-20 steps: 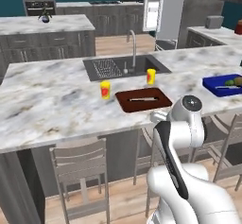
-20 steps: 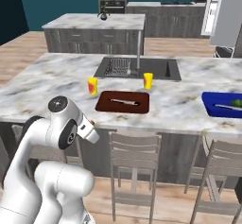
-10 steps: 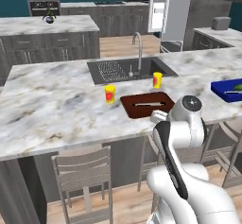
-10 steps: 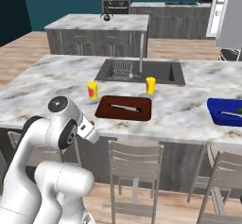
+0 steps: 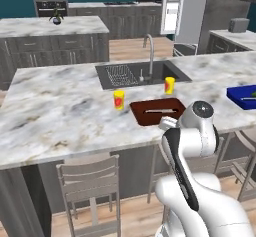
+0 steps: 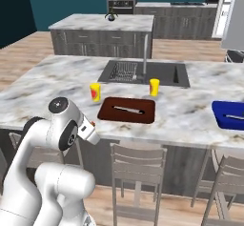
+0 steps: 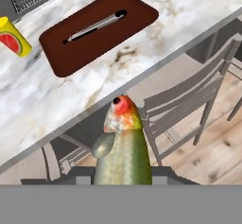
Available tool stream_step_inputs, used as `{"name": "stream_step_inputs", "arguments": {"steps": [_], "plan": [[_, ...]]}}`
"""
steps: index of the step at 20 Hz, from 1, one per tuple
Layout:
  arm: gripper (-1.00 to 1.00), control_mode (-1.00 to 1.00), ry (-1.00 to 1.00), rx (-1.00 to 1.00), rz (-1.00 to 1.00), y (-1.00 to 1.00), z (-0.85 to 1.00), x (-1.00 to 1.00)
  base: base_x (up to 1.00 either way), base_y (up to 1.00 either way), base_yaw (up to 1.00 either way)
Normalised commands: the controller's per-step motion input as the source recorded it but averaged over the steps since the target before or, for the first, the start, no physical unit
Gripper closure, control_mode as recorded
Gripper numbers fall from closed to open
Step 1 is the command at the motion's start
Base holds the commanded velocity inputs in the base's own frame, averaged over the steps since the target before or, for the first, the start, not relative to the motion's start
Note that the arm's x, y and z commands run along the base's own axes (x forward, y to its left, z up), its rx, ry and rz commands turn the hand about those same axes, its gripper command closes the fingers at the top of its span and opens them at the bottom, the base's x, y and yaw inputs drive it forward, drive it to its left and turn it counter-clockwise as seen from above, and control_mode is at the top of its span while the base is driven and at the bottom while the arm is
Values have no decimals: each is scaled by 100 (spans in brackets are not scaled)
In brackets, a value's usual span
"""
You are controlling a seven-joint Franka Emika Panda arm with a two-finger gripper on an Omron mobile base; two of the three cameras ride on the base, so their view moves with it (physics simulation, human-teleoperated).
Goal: Gather the potato and avocado from the fridge and place them on a tray on the dining counter. Then gather the fishs from the fridge and place them on the other tray.
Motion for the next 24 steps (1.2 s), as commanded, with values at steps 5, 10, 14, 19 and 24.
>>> {"name": "stream_step_inputs", "arguments": {"steps": [5, 10, 14, 19, 24], "plan": [[100, 100, 0, 0, 0, 0, 0, 0, 30, -19, 5], [100, -100, 0, 0, 4, -19, 0, 25, 6, -4, 1], [100, -100, 1, 0, 2, -27, 0, 43, 0, 0, 0], [100, -100, 1, 0, 0, -13, 0, 60, 0, 0, 0], [100, -100, 0, 0, 4, -36, 6, 48, 0, 0, 0]]}}
